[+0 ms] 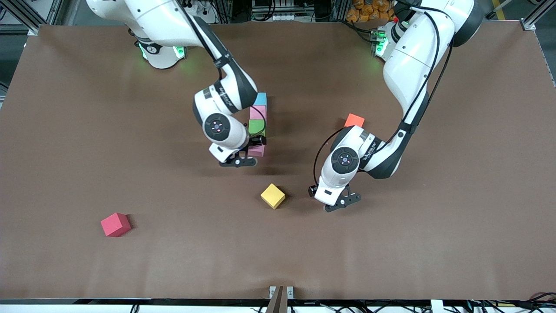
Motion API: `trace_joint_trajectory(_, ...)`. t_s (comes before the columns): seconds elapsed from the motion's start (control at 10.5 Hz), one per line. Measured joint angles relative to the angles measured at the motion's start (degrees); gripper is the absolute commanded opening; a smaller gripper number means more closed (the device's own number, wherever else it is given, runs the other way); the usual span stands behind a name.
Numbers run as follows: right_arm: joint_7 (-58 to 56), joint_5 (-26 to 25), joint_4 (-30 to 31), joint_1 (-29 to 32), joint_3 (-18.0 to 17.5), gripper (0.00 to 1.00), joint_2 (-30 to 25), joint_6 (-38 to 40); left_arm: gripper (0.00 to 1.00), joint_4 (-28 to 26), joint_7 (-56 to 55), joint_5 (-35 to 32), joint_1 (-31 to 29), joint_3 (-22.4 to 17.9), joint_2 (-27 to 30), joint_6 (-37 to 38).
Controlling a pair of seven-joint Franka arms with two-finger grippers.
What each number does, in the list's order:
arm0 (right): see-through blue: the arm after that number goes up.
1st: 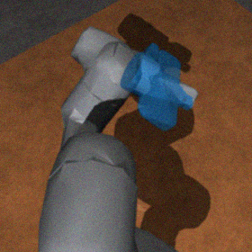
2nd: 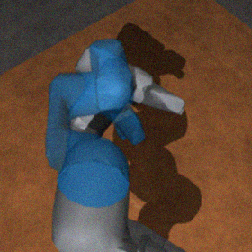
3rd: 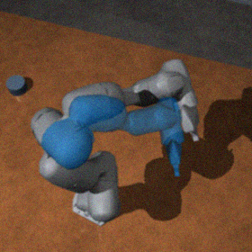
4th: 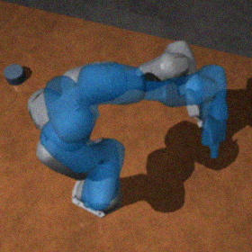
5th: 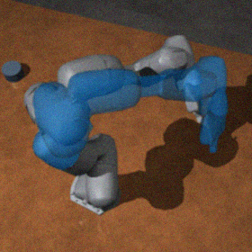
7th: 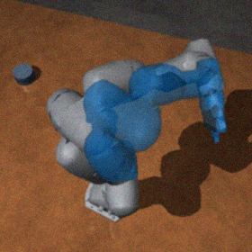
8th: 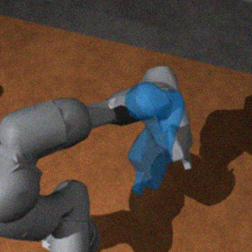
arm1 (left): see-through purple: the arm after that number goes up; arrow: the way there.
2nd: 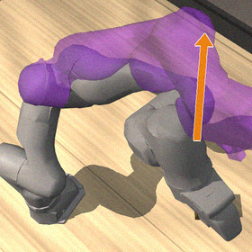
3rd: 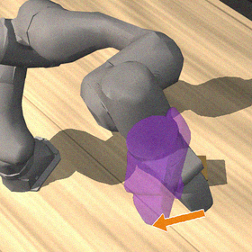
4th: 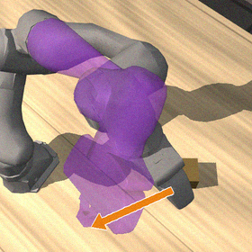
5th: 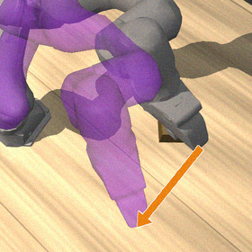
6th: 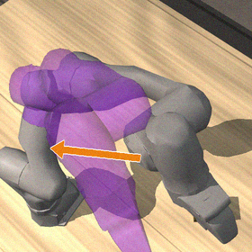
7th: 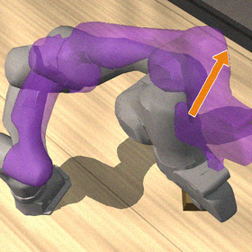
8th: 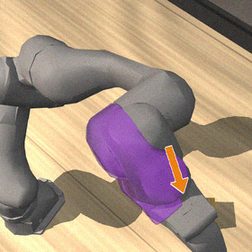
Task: Arrange blocks into number 1
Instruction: 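Place the light pink cube by the green cube while the left gripper grasps purple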
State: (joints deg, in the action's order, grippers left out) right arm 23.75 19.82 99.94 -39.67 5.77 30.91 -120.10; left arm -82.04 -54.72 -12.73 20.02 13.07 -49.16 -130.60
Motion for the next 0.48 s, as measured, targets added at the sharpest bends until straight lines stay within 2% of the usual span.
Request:
trace_joint_trajectory(0.29,-4.64,-0.23,-5.3,5.85,0.21,1.0,-2.81,9.6,0.0,0.45,1.72,-0.06,-0.09,-0.01,0.27,0.22)
trace_joint_trajectory(0.38,-7.22,-1.13,-6.12,7.91,0.26,1.0,-3.5,10.67,0.0,0.24,1.75,-0.06,-0.05,0.24,1.02,1.07)
trace_joint_trajectory(0.48,-9.81,-4.44,-6.77,9.71,0.26,1.0,-3.84,11.16,0.0,-0.67,1.74,-0.06,0.0,0.98,2.45,2.16)
